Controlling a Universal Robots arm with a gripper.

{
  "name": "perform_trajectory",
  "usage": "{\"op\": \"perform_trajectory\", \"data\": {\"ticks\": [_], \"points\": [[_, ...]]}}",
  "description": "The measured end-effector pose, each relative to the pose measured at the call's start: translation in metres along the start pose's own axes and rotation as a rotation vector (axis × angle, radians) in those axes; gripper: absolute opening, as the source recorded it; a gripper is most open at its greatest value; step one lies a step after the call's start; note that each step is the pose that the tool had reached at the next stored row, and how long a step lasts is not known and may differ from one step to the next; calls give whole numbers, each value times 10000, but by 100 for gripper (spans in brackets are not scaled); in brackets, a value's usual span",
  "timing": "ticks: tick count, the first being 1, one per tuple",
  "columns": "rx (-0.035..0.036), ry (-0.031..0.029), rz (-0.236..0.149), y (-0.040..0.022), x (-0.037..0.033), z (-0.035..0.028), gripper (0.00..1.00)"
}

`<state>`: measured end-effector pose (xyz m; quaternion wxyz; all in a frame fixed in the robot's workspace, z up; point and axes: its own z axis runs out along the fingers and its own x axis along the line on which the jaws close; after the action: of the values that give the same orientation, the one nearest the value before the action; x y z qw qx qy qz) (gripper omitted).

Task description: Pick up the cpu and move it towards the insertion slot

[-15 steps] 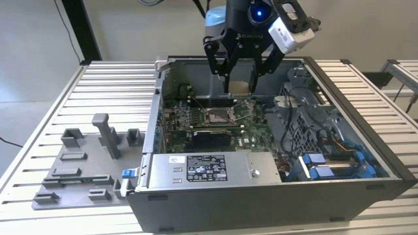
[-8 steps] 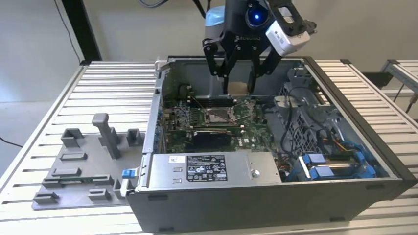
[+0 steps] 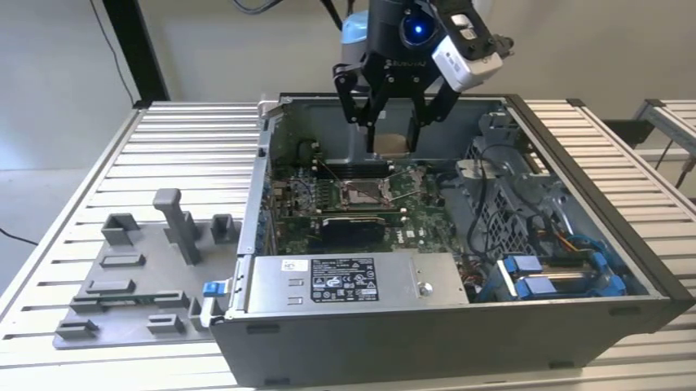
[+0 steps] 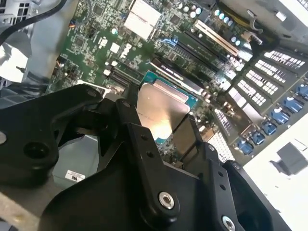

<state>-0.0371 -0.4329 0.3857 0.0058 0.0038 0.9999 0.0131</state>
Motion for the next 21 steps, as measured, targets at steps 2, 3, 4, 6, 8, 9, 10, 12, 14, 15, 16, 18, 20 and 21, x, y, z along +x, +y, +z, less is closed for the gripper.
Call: {"op": "perform_trajectory", "data": {"ticks": [2, 3, 4, 6, 8, 9, 10, 12, 14, 15, 16, 18, 20, 21], "points": [[1, 1, -1, 71, 13, 7, 0], [0, 0, -1, 104, 18, 10, 0], [1, 1, 0, 138, 25, 11, 0], [1, 1, 0, 208, 39, 14, 0], [0, 0, -1, 270, 54, 16, 0], [1, 0, -1, 291, 60, 17, 0], [3, 0, -1, 311, 64, 17, 0], [17, 1, -1, 365, 72, 18, 0], [40, 0, -1, 439, 80, 20, 0], [52, 0, -2, 478, 83, 22, 0], [63, 0, -2, 512, 87, 22, 0], [75, 1, -1, 569, 91, 23, 0], [83, 0, -2, 608, 92, 25, 0], [85, 0, -1, 620, 92, 25, 0]]}}
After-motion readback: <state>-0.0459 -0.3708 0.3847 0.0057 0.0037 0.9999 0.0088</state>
